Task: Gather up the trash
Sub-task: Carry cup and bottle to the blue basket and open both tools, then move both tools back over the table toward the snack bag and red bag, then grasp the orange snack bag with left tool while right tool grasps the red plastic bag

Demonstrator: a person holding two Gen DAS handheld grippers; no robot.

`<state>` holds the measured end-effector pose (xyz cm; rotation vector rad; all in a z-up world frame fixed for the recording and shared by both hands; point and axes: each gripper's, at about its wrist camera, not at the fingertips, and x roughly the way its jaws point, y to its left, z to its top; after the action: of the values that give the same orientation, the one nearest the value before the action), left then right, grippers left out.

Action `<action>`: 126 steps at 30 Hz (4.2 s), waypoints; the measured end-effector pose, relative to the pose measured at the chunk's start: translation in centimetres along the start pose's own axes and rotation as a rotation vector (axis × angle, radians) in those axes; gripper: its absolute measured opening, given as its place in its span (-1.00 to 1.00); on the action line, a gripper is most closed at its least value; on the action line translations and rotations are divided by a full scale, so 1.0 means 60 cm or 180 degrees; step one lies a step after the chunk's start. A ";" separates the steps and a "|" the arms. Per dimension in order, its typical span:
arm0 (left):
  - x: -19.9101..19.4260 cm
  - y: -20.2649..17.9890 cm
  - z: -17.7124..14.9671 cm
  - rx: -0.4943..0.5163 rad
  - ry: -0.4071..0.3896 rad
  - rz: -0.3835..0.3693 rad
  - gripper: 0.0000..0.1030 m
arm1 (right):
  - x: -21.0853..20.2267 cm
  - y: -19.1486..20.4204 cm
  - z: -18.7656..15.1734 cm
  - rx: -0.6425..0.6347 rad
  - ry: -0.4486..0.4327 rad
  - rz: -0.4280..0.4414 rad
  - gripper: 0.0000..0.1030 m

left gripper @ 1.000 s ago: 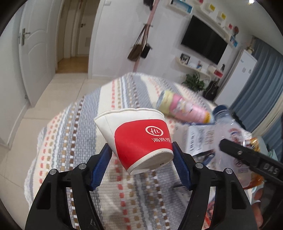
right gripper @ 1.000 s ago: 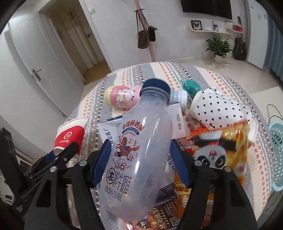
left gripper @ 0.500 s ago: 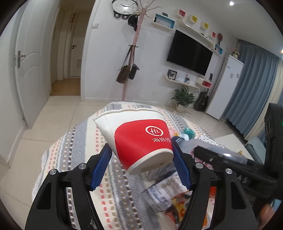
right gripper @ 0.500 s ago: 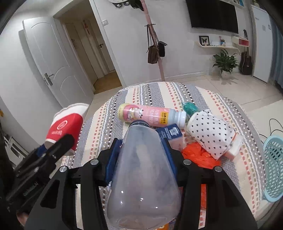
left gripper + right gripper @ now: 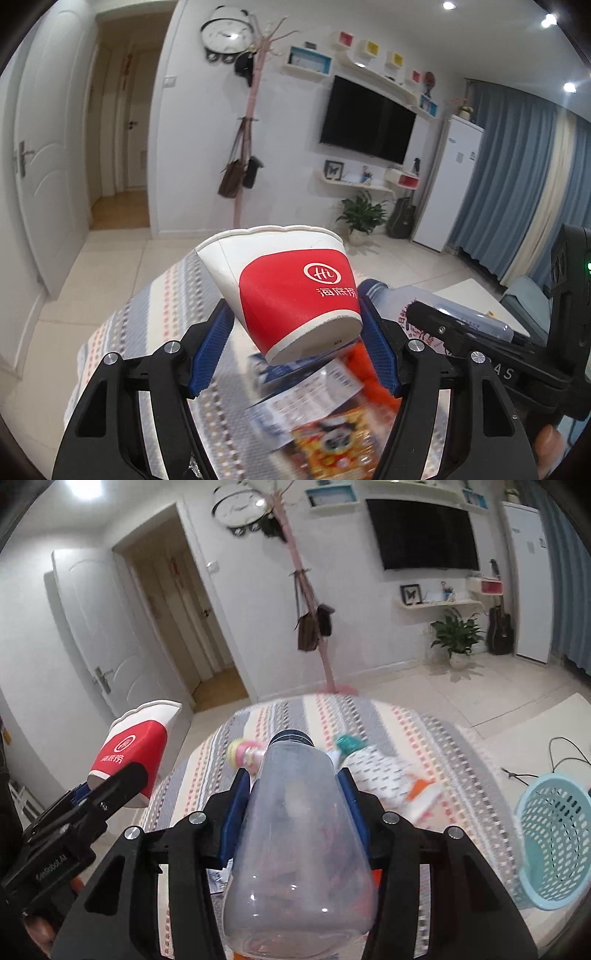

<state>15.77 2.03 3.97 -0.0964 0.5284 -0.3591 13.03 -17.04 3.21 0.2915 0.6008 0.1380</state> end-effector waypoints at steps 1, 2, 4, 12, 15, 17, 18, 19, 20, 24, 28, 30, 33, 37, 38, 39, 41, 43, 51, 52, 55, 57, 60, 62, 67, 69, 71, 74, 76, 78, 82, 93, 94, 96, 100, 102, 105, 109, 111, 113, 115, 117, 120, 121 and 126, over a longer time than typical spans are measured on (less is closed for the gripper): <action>0.001 -0.009 0.004 0.0030 -0.0013 -0.0030 0.29 | -0.014 -0.016 0.005 0.0053 -0.0056 -0.0010 -0.12; 0.003 -0.027 0.011 0.0083 -0.0031 -0.0069 0.29 | -0.025 -0.030 0.008 0.0086 -0.0104 -0.0031 -0.12; 0.010 -0.066 0.018 0.0189 -0.0045 -0.0154 0.29 | -0.051 -0.061 0.014 0.0151 -0.0229 -0.0135 -0.12; 0.099 -0.243 0.012 0.0500 0.0209 -0.0573 0.29 | -0.130 -0.254 -0.007 0.0646 -0.0479 -0.0710 -0.12; 0.145 -0.310 -0.006 0.0592 0.0396 -0.0759 0.29 | -0.148 -0.337 -0.027 0.0909 -0.0472 -0.0957 -0.12; 0.176 -0.356 -0.024 0.0649 0.0517 -0.0835 0.29 | -0.157 -0.385 -0.037 0.1063 -0.0449 -0.1095 -0.12; 0.197 -0.386 -0.036 0.0704 0.0609 -0.0906 0.29 | -0.162 -0.418 -0.049 0.1175 -0.0427 -0.1208 -0.12; 0.211 -0.405 -0.045 0.0730 0.0684 -0.0963 0.29 | -0.166 -0.443 -0.057 0.1254 -0.0405 -0.1277 -0.12; 0.225 -0.425 -0.054 0.0750 0.0763 -0.1014 0.29 | -0.168 -0.460 -0.065 0.1307 -0.0386 -0.1328 -0.12; 0.296 -0.492 -0.107 0.0850 0.1167 -0.1216 0.29 | -0.159 -0.540 -0.104 0.1570 -0.0196 -0.1556 -0.12; 0.356 -0.530 -0.162 0.0912 0.1541 -0.1296 0.29 | -0.140 -0.604 -0.159 0.1852 0.0064 -0.1661 -0.12; 0.374 -0.534 -0.185 0.0912 0.1695 -0.1308 0.30 | -0.132 -0.626 -0.180 0.1945 0.0182 -0.1686 -0.12; 0.398 -0.540 -0.213 0.0903 0.1891 -0.1352 0.33 | -0.121 -0.657 -0.210 0.2087 0.0329 -0.1685 -0.11; 0.406 -0.539 -0.221 0.0907 0.1925 -0.1354 0.51 | -0.122 -0.666 -0.213 0.2112 0.0326 -0.1664 -0.11; 0.398 -0.540 -0.218 0.0896 0.1912 -0.1365 0.52 | -0.124 -0.665 -0.211 0.2097 0.0311 -0.1663 -0.11; 0.398 -0.543 -0.217 0.0884 0.1906 -0.1378 0.53 | -0.127 -0.665 -0.209 0.2078 0.0295 -0.1663 -0.11; 0.390 -0.541 -0.208 0.0854 0.1879 -0.1407 0.53 | -0.132 -0.662 -0.205 0.2041 0.0267 -0.1689 -0.11; 0.382 -0.543 -0.203 0.0839 0.1842 -0.1423 0.53 | -0.132 -0.662 -0.200 0.2058 0.0255 -0.1674 -0.11; 0.339 -0.528 -0.180 0.0757 0.1690 -0.1496 0.53 | -0.151 -0.645 -0.192 0.2018 0.0167 -0.1629 -0.11; 0.333 -0.523 -0.177 0.0744 0.1662 -0.1503 0.53 | -0.154 -0.639 -0.190 0.1999 0.0149 -0.1621 -0.11; 0.306 -0.512 -0.166 0.0716 0.1558 -0.1511 0.53 | -0.162 -0.618 -0.179 0.1918 0.0082 -0.1578 -0.11; 0.289 -0.502 -0.158 0.0696 0.1479 -0.1508 0.53 | -0.169 -0.596 -0.169 0.1821 0.0018 -0.1535 -0.11; 0.257 -0.476 -0.142 0.0630 0.1344 -0.1514 0.53 | -0.175 -0.557 -0.152 0.1656 -0.0063 -0.1457 -0.11; 0.230 -0.449 -0.131 0.0570 0.1234 -0.1494 0.53 | -0.177 -0.529 -0.142 0.1520 -0.0104 -0.1416 -0.11; 0.164 -0.369 -0.110 0.0455 0.0955 -0.1313 0.53 | -0.168 -0.446 -0.121 0.1135 -0.0186 -0.1205 -0.11; 0.137 -0.333 -0.104 0.0384 0.0843 -0.1209 0.61 | -0.158 -0.409 -0.114 0.0962 -0.0190 -0.1104 -0.05; 0.112 -0.301 -0.101 0.0338 0.0732 -0.1106 0.74 | -0.144 -0.366 -0.108 0.0768 -0.0198 -0.0985 0.00; 0.074 -0.246 -0.102 0.0298 0.0576 -0.0874 0.80 | -0.126 -0.310 -0.106 0.0505 -0.0197 -0.0836 0.06; 0.052 -0.207 -0.106 0.0235 0.0509 -0.0712 0.81 | -0.113 -0.274 -0.107 0.0337 -0.0192 -0.0755 0.12; 0.035 -0.168 -0.115 0.0161 0.0470 -0.0551 0.82 | -0.100 -0.240 -0.108 0.0190 -0.0190 -0.0677 0.16; 0.018 -0.104 -0.134 0.0006 0.0490 -0.0306 0.83 | -0.064 -0.168 -0.110 -0.0179 -0.0189 -0.0536 0.22; 0.048 -0.010 -0.227 -0.0287 0.0848 -0.0041 0.83 | 0.054 -0.081 -0.137 -0.0522 0.0246 -0.0201 0.27; 0.053 -0.011 -0.233 -0.0286 0.0881 -0.0047 0.83 | 0.059 -0.081 -0.142 -0.0529 0.0267 -0.0203 0.27; 0.065 -0.018 -0.240 -0.0239 0.0948 -0.0044 0.83 | 0.075 -0.081 -0.145 -0.0520 0.0324 -0.0213 0.27; 0.084 -0.046 -0.253 -0.0020 0.1026 0.0050 0.83 | 0.102 -0.082 -0.135 -0.0523 0.0378 -0.0191 0.27; 0.093 -0.055 -0.259 0.0038 0.1057 0.0081 0.83 | 0.115 -0.082 -0.129 -0.0528 0.0433 -0.0116 0.27; 0.103 -0.060 -0.268 0.0050 0.1113 0.0137 0.80 | 0.135 -0.086 -0.124 -0.0409 0.0585 0.0056 0.26; 0.110 -0.056 -0.275 0.0072 0.1186 0.0131 0.56 | 0.143 -0.081 -0.129 -0.0460 0.0640 0.0081 0.16; 0.107 -0.050 -0.276 0.0023 0.1162 0.0023 0.42 | 0.145 -0.084 -0.131 -0.0475 0.0655 0.0101 0.01; 0.105 -0.044 -0.274 -0.0032 0.1149 -0.0036 0.30 | 0.143 -0.084 -0.133 -0.0499 0.0655 0.0121 -0.13; 0.097 -0.035 -0.273 -0.0107 0.1102 -0.0096 0.14 | 0.138 -0.081 -0.136 -0.0537 0.0635 0.0126 -0.22; 0.091 -0.031 -0.271 -0.0148 0.1044 -0.0133 0.06 | 0.131 -0.076 -0.140 -0.0581 0.0612 0.0141 -0.34; 0.077 -0.031 -0.267 -0.0151 0.0962 -0.0148 -0.07 | 0.124 -0.072 -0.142 -0.0590 0.0562 0.0168 -0.45; 0.071 -0.030 -0.266 -0.0165 0.0931 -0.0152 -0.09 | 0.120 -0.073 -0.141 -0.0577 0.0544 0.0184 -0.46; 0.048 -0.027 -0.253 -0.0245 0.0789 -0.0211 -0.18 | 0.075 -0.077 -0.134 -0.0505 0.0376 0.0301 -0.48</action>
<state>9.83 -0.46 -10.18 -0.1449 0.7858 -0.4182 12.26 -18.61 -6.93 0.1588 0.6893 0.2941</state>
